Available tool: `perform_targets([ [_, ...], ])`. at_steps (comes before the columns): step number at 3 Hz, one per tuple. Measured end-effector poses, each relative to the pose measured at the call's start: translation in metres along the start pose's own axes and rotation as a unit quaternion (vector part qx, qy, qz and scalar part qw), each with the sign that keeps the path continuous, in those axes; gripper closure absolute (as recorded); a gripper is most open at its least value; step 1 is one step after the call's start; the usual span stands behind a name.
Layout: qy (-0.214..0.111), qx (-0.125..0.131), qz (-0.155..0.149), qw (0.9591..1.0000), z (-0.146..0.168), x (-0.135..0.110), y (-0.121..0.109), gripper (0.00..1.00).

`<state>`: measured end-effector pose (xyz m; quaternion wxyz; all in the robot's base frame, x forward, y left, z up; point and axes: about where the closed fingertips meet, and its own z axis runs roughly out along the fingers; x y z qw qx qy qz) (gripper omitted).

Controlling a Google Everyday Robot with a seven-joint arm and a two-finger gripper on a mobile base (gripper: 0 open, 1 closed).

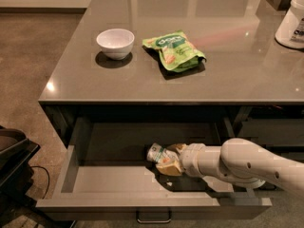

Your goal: Pick 7up can from top drawer and place on counter

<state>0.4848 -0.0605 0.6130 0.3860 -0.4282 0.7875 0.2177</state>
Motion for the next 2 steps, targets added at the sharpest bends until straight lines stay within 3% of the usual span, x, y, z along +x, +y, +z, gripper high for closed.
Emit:
perform_targets([
  [1, -0.006, -0.016, -0.005, 0.9998, -0.010, -0.011, -0.001, 1.00],
  [2, -0.032, -0.014, -0.031, 0.9989, -0.057, -0.051, -0.033, 1.00],
])
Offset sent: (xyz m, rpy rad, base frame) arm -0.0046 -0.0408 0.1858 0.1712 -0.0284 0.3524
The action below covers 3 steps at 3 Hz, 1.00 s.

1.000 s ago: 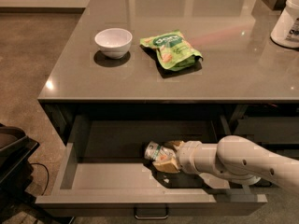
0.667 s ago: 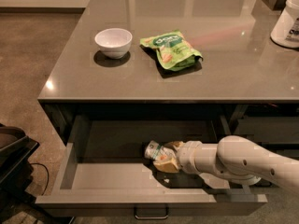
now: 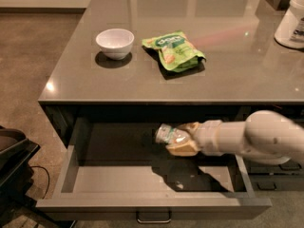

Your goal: Pick 7up can from top drawer and place on counter

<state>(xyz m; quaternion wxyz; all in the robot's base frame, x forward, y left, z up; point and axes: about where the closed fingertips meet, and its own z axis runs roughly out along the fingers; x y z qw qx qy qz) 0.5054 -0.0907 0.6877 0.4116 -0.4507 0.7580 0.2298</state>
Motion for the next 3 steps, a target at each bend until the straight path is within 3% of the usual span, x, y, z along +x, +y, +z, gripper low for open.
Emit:
perform_targets([
  [1, -0.023, -0.001, -0.022, 0.9995, -0.055, -0.057, -0.030, 1.00],
  [2, -0.024, -0.003, -0.025, 0.9994, -0.061, -0.061, -0.029, 1.00],
  [3, -0.024, -0.029, -0.033, 0.9988, -0.075, -0.075, -0.021, 1.00],
])
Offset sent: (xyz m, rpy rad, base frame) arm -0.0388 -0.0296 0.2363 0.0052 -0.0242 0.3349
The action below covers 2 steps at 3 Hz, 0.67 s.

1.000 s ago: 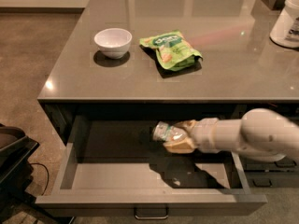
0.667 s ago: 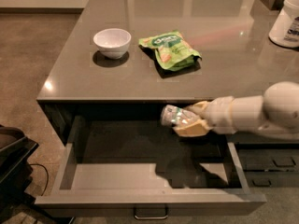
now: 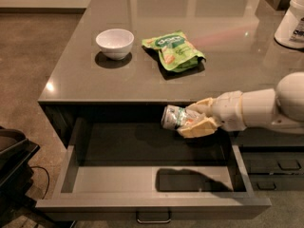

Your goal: Pick 7up can from top drawer and place on counter

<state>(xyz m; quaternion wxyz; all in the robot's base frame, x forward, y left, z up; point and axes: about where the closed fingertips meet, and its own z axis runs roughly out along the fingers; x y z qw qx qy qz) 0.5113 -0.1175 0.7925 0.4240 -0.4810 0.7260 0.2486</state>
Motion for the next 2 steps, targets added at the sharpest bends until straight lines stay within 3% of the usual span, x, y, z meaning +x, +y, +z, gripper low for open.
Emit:
perform_targets([
  [1, 0.002, -0.055, -0.008, 0.9984, -0.0095, -0.0098, 0.0246, 1.00],
  [2, 0.004, -0.058, -0.013, 0.9982, -0.0079, -0.0147, 0.0220, 1.00],
])
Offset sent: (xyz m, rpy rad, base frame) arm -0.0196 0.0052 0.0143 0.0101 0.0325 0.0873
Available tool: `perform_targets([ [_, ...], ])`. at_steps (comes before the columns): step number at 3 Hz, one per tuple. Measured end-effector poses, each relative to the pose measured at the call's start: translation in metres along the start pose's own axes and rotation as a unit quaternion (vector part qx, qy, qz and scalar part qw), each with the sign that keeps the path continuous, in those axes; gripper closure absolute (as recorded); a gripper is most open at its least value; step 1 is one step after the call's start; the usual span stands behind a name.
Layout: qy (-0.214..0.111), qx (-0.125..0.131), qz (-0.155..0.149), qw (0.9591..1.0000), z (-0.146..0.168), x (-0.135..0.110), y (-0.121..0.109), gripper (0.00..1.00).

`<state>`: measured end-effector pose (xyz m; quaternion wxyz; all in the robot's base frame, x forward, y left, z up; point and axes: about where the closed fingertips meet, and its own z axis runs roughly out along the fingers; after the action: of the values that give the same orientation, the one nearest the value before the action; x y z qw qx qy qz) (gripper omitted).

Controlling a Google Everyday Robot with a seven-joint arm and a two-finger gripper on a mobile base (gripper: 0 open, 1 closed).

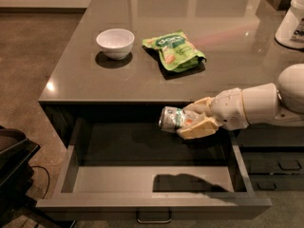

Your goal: Pick 7up can from top drawer and place on counter

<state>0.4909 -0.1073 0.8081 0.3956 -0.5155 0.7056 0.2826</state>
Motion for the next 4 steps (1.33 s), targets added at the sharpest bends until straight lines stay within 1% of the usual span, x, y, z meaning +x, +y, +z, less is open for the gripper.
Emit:
perform_targets([
  [1, 0.013, 0.008, -0.027, 0.9995, -0.011, -0.030, -0.017, 1.00],
  [2, 0.017, 0.032, -0.051, 0.9981, -0.023, -0.057, -0.035, 1.00],
  [3, 0.016, 0.033, -0.052, 0.9980, -0.024, -0.059, -0.036, 1.00],
  [4, 0.012, 0.034, -0.045, 0.9983, -0.017, -0.058, -0.044, 1.00],
])
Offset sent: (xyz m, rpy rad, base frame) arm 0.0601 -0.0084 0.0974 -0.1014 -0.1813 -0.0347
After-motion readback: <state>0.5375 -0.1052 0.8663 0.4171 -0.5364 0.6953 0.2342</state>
